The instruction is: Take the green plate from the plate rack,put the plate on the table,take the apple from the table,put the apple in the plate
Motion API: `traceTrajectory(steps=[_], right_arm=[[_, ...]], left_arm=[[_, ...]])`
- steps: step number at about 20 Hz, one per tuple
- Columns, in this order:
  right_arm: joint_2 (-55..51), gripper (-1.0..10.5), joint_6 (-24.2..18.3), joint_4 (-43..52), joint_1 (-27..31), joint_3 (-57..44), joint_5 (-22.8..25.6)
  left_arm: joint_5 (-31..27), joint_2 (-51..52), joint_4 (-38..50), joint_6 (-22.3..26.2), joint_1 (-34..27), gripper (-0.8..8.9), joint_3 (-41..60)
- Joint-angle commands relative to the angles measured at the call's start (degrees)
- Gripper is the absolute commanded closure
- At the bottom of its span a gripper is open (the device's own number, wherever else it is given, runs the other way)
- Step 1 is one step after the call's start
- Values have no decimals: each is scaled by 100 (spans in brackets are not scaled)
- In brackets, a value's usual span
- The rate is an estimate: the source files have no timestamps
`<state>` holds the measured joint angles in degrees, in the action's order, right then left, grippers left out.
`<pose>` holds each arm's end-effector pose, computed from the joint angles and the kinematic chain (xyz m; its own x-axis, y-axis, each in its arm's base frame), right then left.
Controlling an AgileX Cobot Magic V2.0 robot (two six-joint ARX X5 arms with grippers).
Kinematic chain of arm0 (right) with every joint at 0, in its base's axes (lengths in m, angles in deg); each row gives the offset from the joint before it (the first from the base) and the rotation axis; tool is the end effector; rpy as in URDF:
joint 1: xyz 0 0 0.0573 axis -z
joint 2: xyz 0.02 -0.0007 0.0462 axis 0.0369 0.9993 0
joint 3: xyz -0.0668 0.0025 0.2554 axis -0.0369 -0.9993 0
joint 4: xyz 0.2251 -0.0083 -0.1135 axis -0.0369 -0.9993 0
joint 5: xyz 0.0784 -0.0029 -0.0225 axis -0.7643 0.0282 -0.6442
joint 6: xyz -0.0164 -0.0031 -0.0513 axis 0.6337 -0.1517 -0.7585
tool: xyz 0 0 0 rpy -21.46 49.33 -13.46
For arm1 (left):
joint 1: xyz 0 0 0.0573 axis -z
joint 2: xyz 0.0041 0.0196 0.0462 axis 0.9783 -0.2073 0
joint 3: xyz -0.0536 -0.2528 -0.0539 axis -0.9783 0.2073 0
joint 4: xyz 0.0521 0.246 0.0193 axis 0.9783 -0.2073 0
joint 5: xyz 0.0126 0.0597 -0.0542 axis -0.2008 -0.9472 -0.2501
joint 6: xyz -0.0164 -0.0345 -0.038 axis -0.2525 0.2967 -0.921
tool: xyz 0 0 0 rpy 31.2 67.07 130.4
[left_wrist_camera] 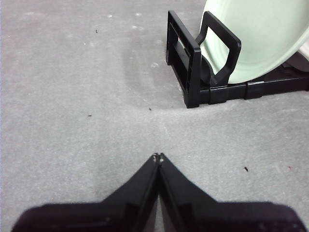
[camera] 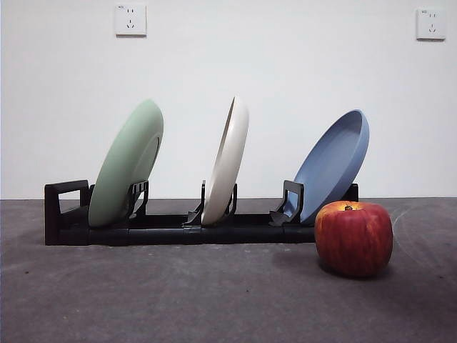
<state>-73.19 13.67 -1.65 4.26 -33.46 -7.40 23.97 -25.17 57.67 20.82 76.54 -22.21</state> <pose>0.0961 -0.0106 0.1503 0.9728 -0.1081 -0.2046 0.1135 0.9934 0.0149 0.1056 -0.0001 0.1367 0.9321 -0.0802 -0.3533 0.0838 0.9965 -0.0052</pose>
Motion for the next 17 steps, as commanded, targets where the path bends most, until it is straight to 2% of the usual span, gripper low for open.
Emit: traceTrajectory(steps=[1,5,8,9,11,12,13,15,17], right_arm=[[0,946,57,42,-4,-55,9],[0,946,55,42,-4,-55,7],[0,946,216,61,-4,-55,-66],[-2,946,507,68,-4,-52,-72],[0,946,1565,66,-4,-50,-227],[0,946,1978,70,-4,-50,-319],[0,946,2138,70,-4,-48,-380],[0,946,2170,70,-4,-46,-439],[0,946,2175,72,-4,-44,-531]], left_arm=[[-4,-2,42,68,-2,817,42],[-4,-2,48,68,-2,817,42],[7,-2,81,44,-2,817,42],[22,-4,83,-26,-2,817,42],[44,-9,125,-72,-2,817,42],[37,-13,225,-321,-2,818,42],[48,-13,310,-763,-2,818,42],[140,-13,332,-1537,-2,817,42],[551,-13,223,-1902,-2,818,42]])
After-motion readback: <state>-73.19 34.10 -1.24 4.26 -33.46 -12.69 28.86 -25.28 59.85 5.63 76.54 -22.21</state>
